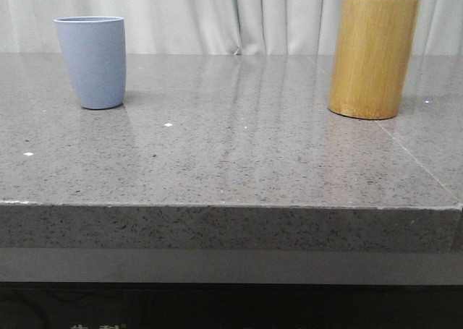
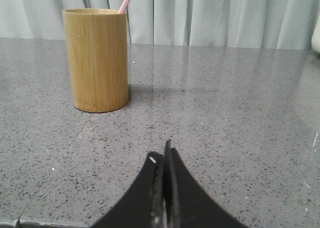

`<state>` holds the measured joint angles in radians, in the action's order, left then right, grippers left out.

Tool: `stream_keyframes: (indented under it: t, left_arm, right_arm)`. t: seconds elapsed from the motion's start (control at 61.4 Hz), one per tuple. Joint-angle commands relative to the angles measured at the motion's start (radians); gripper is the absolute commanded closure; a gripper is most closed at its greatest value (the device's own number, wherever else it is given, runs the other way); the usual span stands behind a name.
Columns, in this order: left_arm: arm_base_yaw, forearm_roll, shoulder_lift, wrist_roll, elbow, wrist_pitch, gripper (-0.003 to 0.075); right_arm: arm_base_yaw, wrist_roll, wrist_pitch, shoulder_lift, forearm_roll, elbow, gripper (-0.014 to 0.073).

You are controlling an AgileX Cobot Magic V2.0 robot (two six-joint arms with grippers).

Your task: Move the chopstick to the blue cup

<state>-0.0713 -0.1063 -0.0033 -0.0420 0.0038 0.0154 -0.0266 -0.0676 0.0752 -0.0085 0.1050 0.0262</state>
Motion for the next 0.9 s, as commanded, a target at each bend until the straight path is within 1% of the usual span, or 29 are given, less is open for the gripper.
stream_keyframes:
  t: [0.0,0.7,0.879]
  left_arm:
    - [0.001,-0.001,-0.023,0.006,0.012,-0.076,0.0739]
    - [0.001,-0.001,-0.023,0.006,0.012,-0.076,0.0739]
    - [0.001,-0.001,-0.023,0.006,0.012,-0.102,0.0739]
  right_arm:
    - [0.004,-0.008,-0.085,-0.023,0.003,-0.003,0.066]
    - [0.004,-0.008,-0.085,-0.023,0.003,-0.003,0.066]
    - [0.004,-0.008,-0.087,-0.023,0.003,-0.003,0.066]
